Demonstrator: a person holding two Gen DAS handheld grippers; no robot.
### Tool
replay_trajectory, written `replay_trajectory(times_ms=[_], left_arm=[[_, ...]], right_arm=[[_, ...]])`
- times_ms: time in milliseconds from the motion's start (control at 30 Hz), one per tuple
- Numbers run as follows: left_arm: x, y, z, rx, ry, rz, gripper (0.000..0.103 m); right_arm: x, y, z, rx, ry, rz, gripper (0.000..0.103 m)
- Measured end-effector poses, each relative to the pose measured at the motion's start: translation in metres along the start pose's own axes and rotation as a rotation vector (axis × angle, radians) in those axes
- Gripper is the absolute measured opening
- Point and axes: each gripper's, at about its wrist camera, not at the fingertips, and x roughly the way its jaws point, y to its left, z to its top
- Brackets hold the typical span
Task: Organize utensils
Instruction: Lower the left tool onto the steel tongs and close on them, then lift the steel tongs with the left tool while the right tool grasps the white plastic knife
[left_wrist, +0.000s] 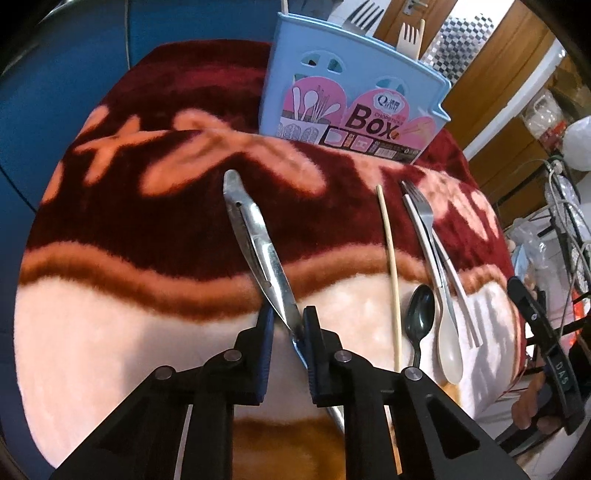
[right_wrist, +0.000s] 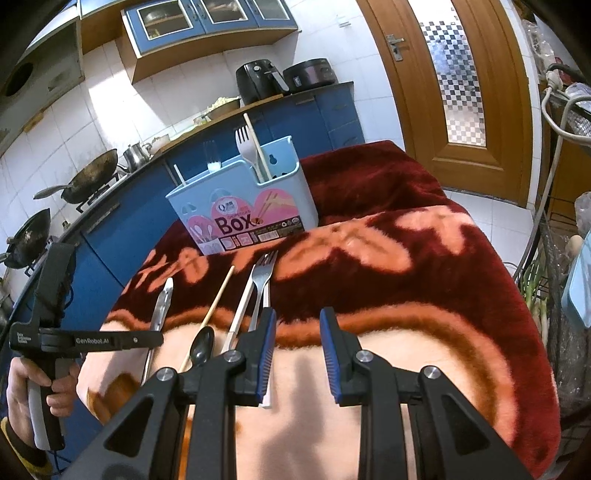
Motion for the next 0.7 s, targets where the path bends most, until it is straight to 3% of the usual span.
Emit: replay_trajectory(times_ms=[233,700], left_arm=[[-0.006,0.013,-0.001,-0.024,-0.057,-0.044,0.011],[-0.007,0.028,0.005,-0.009,-0.071,-0.061,0.012]], right_arm=[[0.007,0.002,0.002,-0.008,0.036,-0.015,0.027],[0.05,0.036,0.02,-0.158,0.272,-0.035,0.027]])
